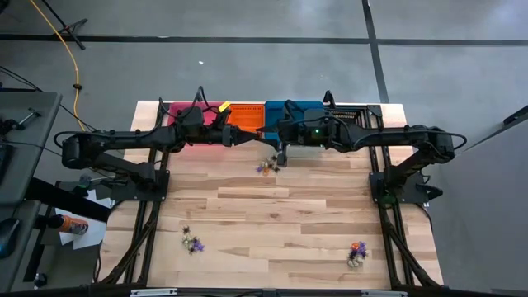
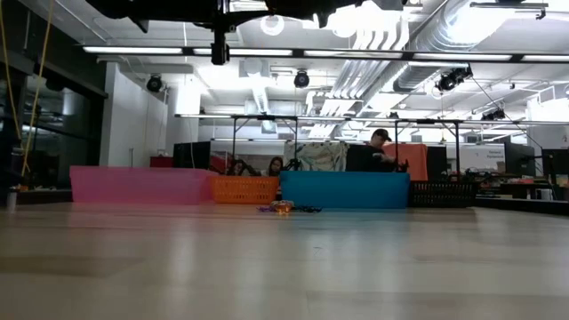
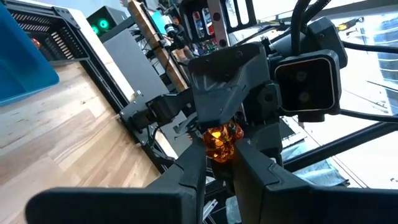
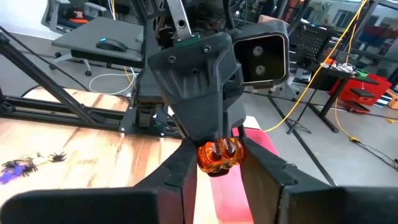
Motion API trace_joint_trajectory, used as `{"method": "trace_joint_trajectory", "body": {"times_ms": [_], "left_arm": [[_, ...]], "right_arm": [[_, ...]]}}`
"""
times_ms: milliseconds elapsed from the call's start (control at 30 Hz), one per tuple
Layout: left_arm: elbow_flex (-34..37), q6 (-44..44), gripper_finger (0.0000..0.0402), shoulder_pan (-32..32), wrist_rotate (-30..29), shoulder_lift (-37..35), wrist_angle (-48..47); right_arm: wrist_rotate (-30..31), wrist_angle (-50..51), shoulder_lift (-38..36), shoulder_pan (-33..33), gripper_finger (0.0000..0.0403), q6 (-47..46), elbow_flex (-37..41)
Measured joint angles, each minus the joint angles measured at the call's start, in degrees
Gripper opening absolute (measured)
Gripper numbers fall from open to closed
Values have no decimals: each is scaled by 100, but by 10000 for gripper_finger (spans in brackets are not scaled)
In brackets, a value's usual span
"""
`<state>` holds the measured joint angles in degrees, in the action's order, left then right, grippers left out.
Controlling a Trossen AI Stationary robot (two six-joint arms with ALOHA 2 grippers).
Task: Sort Halloween decoration
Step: Put the orange pumpkin toy into the black bin
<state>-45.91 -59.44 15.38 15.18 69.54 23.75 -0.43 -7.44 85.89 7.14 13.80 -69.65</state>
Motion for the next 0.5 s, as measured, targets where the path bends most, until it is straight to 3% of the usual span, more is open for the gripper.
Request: {"method": "trace_joint_trajectory", "body": {"times_ms": [500], "left_arm": [[0,122,57,31,0,-7,-30]], "right_arm": [[10,5,-2,0,91,204,5]]}}
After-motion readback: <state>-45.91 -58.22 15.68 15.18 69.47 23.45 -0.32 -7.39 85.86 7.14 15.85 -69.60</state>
